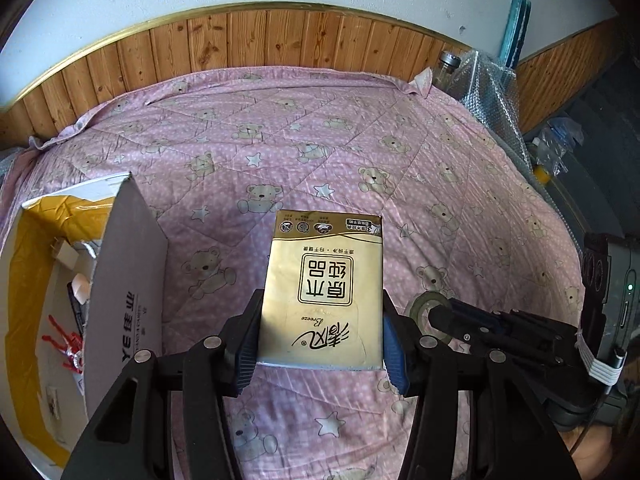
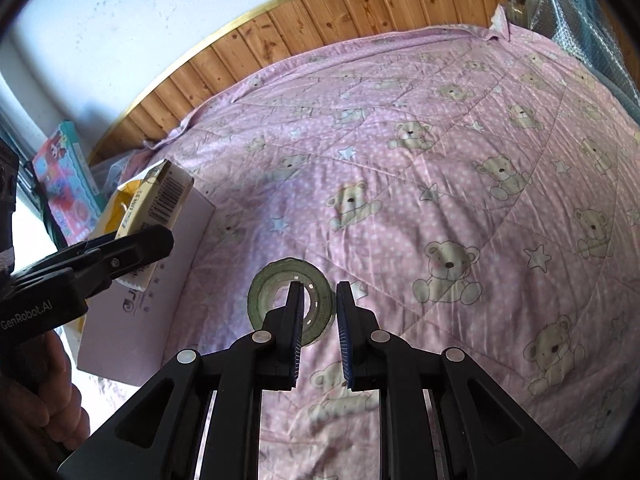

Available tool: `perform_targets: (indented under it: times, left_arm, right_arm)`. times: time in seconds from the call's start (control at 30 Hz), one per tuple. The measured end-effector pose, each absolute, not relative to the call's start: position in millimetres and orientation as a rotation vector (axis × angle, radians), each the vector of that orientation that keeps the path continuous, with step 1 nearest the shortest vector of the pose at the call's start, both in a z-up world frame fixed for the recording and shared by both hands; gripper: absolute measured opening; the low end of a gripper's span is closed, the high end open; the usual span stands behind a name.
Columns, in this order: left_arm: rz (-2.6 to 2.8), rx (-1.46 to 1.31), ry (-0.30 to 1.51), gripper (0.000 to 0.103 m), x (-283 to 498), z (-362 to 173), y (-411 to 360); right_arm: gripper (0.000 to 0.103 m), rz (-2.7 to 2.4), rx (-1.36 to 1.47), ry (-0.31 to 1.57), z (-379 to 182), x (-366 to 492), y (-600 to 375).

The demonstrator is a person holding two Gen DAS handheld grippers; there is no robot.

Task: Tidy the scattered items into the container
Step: 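Carry the tissue pack with the left tool and tape roll with the right tool over the box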

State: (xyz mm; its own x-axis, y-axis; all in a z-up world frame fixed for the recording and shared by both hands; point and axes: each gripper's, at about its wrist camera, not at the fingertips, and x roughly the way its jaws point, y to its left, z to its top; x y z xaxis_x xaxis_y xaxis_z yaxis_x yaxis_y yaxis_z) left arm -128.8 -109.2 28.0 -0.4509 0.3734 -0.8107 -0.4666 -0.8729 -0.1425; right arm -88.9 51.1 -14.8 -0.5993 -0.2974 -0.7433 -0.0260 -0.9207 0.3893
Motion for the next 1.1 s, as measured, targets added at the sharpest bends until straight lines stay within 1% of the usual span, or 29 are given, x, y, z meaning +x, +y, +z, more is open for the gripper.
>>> perform_targets:
  times: [0.27, 1.1]
  left_arm:
    - [2.371, -1.183, 0.086, 0.053, -102, 57, -140]
    - [2.440, -1.070, -0.107, 0.053, -69, 94, -224]
  right_arm:
    - [0.017, -2.601, 1.282, -0.475, 6, -68, 17]
    - [0.017, -2.553, 1.159, -0.278, 64, -35, -69]
